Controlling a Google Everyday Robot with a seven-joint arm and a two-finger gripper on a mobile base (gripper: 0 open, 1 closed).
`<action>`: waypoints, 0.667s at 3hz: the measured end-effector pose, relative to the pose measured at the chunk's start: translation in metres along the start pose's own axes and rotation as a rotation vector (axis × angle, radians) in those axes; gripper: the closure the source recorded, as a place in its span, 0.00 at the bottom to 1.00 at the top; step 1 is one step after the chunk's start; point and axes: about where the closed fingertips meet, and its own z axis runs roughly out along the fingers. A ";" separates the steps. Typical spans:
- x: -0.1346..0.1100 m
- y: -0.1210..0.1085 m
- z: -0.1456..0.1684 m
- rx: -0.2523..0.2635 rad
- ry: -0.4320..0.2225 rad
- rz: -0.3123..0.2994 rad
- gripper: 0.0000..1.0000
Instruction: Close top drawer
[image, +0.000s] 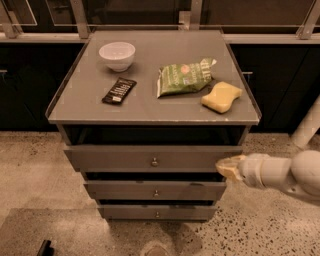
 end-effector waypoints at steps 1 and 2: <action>0.035 0.017 -0.064 0.146 0.031 0.083 1.00; 0.050 0.021 -0.076 0.164 0.047 0.098 0.81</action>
Offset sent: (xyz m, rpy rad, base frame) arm -0.0537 -0.0315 0.0091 -0.0305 0.0068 -0.1409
